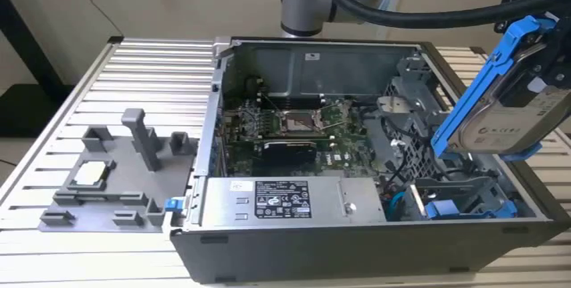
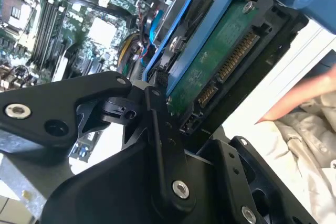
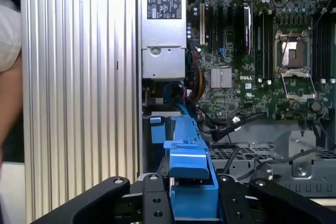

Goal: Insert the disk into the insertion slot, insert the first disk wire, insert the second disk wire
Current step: 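Insert the disk into the insertion slot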

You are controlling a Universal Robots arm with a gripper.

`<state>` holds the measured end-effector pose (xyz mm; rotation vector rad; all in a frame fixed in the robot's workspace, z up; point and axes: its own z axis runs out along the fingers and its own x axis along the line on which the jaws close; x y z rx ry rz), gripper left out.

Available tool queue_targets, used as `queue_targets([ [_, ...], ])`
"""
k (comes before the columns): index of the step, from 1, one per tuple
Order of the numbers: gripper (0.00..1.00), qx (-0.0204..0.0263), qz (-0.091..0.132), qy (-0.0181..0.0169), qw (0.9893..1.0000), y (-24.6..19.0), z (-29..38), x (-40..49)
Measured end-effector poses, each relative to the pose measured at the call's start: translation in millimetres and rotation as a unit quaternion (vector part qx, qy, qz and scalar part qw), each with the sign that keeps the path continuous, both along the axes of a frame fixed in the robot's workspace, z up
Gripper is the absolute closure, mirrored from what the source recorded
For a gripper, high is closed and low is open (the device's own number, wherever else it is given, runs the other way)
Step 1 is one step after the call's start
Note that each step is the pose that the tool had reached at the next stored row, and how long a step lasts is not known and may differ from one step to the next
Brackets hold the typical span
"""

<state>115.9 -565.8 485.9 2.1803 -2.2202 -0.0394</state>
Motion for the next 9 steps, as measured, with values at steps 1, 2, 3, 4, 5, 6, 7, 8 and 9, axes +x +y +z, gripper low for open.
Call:
queue_targets([
  [1,0.67,0.0,0.0,0.0,1.0,-0.3,-0.9,0.0],
  [2,0.67,-0.0002,0.0,0.0,1.0,-1.1,-1.7,0.1],
  [3,0.67,0.0,0.0,0.0,1.0,-1.9,-2.6,0.2],
  [4,0.67,0.0,0.0,0.0,1.0,-2.8,-3.7,0.2],
  [5,0.67,0.0,0.0,0.0,1.0,-3.6,-4.6,0.3],
  [6,0.67,0.0,0.0,0.0,1.0,-4.1,-5.7,0.4],
  [7,0.67,0.0,0.0,0.0,1.0,-4.3,-6.7,0.4],
  [8,0.67,-0.0001,0.0,-0.0001,1.0,-4.3,-7.7,0.4],
  [9,0.67,0.0,0.0,0.0,1.0,-4.5,-8.9,0.4],
])
